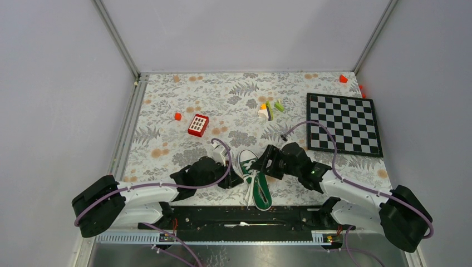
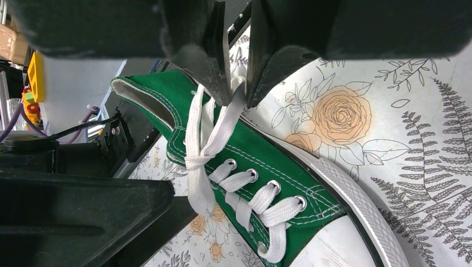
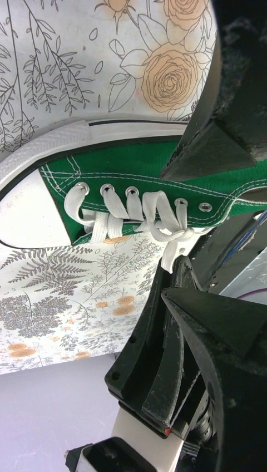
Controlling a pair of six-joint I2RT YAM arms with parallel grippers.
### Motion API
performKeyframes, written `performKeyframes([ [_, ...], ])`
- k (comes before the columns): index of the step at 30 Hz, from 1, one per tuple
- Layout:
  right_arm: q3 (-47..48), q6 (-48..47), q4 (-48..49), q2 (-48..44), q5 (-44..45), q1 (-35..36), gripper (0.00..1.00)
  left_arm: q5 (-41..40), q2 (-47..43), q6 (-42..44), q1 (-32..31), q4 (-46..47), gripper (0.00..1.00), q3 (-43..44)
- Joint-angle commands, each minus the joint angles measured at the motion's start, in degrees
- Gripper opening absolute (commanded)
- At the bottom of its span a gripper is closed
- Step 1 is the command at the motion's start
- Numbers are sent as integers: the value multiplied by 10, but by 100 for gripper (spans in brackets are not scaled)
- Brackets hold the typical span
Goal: Tie the shoes
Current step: Tie the shoelace on the shoe.
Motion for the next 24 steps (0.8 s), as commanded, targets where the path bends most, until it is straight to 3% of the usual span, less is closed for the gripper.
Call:
performKeyframes([
  [1,-12,20,52,17,-15,-6,76,7,1,1,3,30,19,20],
  [7,-21,30,74,37,-17,-10,65,9,-1,2,3,21,0,20],
  [20,-23,31,91,44,-24,-14,22,9,-2,0,4,15,0,23],
  [24,-21,31,94,47,-25,-14,0,6,-8,0,4,9,0,21],
])
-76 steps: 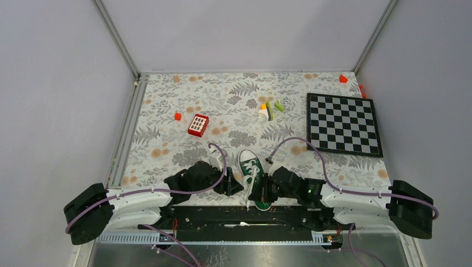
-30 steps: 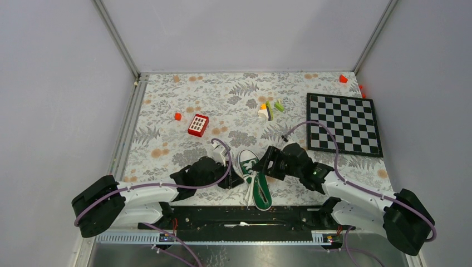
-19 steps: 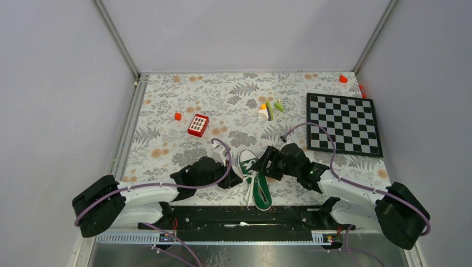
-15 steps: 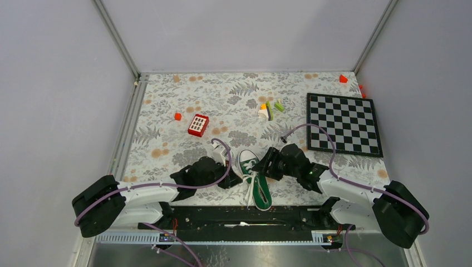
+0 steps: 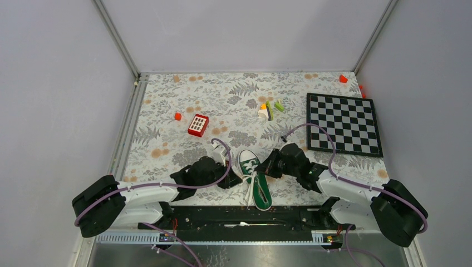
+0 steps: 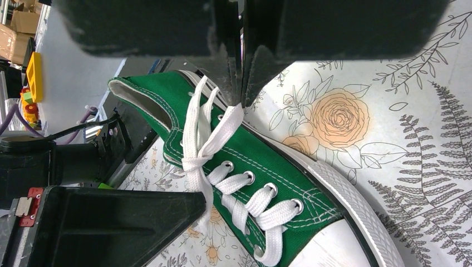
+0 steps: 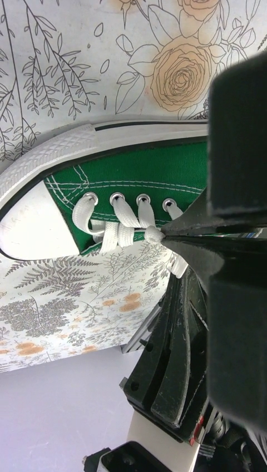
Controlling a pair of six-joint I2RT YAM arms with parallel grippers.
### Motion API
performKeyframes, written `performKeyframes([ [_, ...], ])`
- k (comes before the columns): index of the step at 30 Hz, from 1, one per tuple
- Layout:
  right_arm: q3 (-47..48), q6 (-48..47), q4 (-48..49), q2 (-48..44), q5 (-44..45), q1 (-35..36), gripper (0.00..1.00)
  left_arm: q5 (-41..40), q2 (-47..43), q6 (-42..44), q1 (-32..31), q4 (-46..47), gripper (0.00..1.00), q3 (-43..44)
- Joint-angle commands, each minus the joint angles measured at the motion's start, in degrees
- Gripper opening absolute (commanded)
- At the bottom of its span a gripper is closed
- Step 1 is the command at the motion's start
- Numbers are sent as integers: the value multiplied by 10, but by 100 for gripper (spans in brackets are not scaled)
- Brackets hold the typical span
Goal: Tie the shoes
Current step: Tie the shoelace on the shoe.
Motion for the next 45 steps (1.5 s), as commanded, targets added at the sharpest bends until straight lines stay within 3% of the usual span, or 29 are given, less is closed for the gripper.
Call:
performKeyframes([
  [1,3,-1,22,4,-9,-5,0,5,-11,0,3,13,0,20],
  [13,5,-31,-53,-63,68,-4,0,0,-46,0,3,-27,0,-5],
  [45,-38,-37,-108,-96,166,-37,0,-58,-116,-19,4,-108,0,-70],
])
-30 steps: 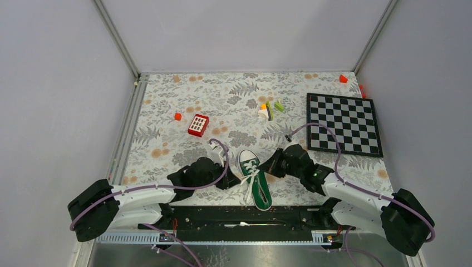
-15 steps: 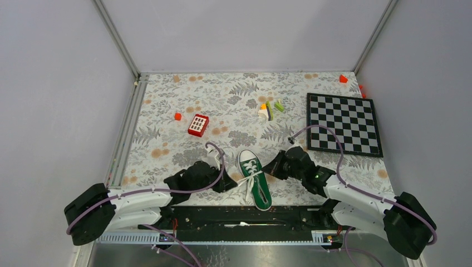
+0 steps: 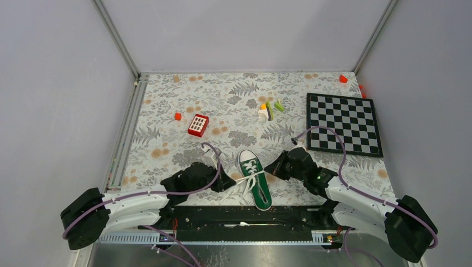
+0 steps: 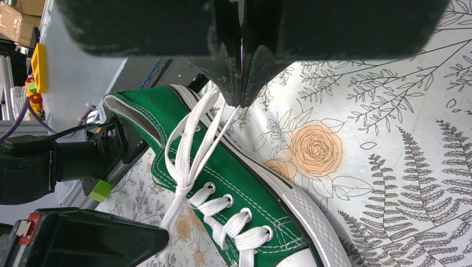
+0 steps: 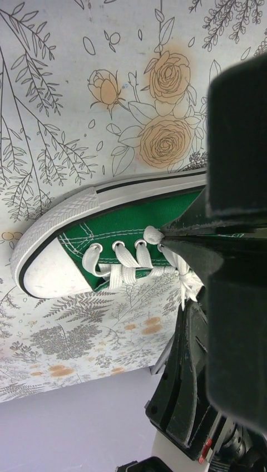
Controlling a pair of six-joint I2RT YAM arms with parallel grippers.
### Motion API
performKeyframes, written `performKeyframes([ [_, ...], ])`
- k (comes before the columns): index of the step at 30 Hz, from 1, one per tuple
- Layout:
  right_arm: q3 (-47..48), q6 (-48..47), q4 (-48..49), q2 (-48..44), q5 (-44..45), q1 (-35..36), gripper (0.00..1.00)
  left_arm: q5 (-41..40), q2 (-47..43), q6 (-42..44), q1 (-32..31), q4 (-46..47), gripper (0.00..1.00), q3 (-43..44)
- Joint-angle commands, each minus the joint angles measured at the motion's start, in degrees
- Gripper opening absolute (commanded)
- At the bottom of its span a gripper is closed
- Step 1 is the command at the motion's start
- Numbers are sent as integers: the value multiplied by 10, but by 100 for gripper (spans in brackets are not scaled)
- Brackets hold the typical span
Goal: Tie the shoes
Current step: Tie the shoelace on the shoe.
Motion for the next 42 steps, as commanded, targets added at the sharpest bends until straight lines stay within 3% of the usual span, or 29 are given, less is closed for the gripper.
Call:
performKeyframes([
  [1,-11,-20,-25,0,89,-24,0,-29,-9,3,4,-60,0,-16],
  [15,-33,-17,-21,-6,104,-43,0,-31,-9,-9,5,-73,0,-32],
  [27,7,-46,-46,-35,105,-56,0,-41,-38,39,6,-146,0,42],
  [42,-11,-32,-14,-18,87,-58,0,-41,36,9,6,-95,0,18],
])
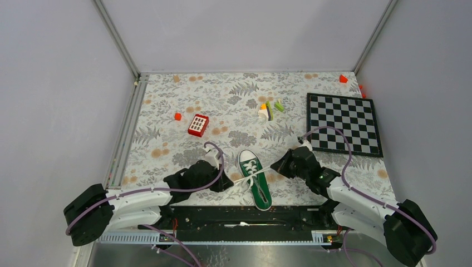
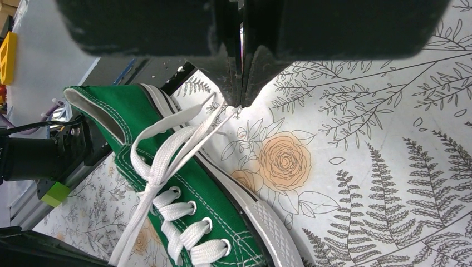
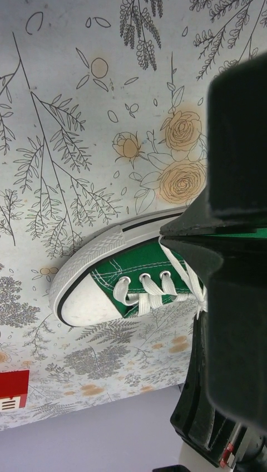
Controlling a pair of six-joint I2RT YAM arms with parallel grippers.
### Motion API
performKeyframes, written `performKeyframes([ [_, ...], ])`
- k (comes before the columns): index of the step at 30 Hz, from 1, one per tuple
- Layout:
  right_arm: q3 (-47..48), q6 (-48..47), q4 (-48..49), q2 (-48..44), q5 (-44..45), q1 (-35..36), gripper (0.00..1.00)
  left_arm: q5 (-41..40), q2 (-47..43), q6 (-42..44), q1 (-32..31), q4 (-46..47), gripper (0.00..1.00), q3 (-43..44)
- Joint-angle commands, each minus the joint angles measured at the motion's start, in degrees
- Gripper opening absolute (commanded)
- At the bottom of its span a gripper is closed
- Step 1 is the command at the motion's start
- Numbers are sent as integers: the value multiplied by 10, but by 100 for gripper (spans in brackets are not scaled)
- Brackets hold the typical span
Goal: Tie the shoes
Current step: Tie the shoelace on the shoe, then reset both arms
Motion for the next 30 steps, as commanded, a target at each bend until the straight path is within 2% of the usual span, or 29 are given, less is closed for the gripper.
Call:
performKeyframes([
  [1,-2,-4,2,-7,59,-18,0,-19,3,-1,4,-25,0,-14],
  [9,-6,-6,10,-3,46,-26,0,-39,-24,1,5,-32,0,-14],
  [14,11,-41,37,1,-5,-27,0,-52,-12,25,6,-54,0,33],
  [15,32,-60,29,4,-25,-27,15,-60,-8,35,9,-72,9,50],
  [16,50,-73,14,8,-36,-26,34,-64,-5,47,13,-89,26,70],
  [17,69,-88,-6,9,-46,-26,47,-66,-2,58,16,-107,51,90],
  [19,106,-113,-63,1,-50,-27,60,-72,-1,75,22,-144,76,132],
  [20,122,-124,-91,-8,-41,-26,64,-77,-5,80,24,-163,83,150],
  [22,147,-146,-144,-31,-8,-26,70,-96,-22,83,29,-196,91,180],
  [24,170,-166,-195,-57,34,-27,85,-119,-48,85,34,-223,93,202],
  [25,182,-176,-230,-67,60,-27,98,-135,-60,84,35,-239,94,213],
  [27,213,-185,-297,-83,120,-27,100,-170,-81,83,36,-268,98,235],
  [30,254,-187,-410,-97,229,-27,100,-216,-101,77,38,-318,99,275],
])
